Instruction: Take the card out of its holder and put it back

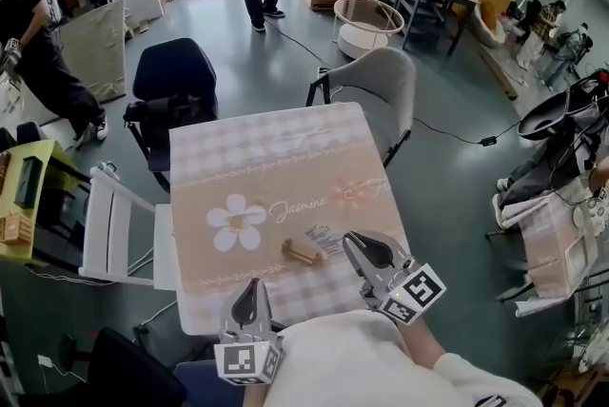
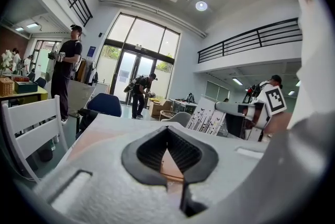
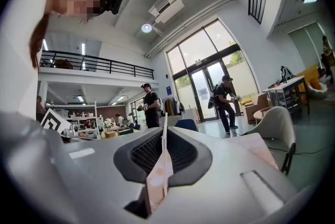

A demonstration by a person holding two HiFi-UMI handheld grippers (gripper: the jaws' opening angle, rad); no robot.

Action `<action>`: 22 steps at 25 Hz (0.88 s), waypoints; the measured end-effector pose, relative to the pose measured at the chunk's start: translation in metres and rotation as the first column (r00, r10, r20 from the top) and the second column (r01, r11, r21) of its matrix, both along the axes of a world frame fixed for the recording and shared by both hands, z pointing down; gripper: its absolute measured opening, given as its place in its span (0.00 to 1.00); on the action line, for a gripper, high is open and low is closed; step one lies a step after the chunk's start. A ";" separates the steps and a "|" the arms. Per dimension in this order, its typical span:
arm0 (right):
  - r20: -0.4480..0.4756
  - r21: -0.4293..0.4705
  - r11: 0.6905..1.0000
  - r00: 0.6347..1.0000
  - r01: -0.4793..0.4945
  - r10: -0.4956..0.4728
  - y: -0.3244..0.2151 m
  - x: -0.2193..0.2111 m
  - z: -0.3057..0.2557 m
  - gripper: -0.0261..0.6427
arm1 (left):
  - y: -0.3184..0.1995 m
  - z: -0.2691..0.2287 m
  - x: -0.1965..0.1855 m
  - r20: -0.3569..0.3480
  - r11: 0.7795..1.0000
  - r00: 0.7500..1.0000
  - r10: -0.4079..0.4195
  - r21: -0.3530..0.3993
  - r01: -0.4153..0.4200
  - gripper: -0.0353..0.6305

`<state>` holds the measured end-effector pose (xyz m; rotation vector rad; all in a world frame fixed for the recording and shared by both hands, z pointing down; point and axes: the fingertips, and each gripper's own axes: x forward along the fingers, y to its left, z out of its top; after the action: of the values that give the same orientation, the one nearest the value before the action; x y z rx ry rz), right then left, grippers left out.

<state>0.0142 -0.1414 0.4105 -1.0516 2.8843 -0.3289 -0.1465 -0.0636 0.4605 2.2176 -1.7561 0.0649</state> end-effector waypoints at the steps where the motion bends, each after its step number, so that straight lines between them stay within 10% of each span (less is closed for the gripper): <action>1: 0.005 0.006 1.000 1.000 -0.015 0.015 0.004 0.003 -0.004 0.07 | 0.001 -0.001 0.002 0.005 1.000 1.000 0.008 0.004 -0.008 0.06; 22: -0.040 0.016 0.995 0.994 -0.103 0.104 0.077 0.031 0.003 0.07 | 0.028 -0.005 0.026 -0.032 0.997 0.996 0.080 0.011 -0.079 0.06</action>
<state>0.0453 -0.0649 0.4139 -1.2139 2.8494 -0.2843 -0.1209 -0.0353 0.4555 2.2821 -1.6548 0.0374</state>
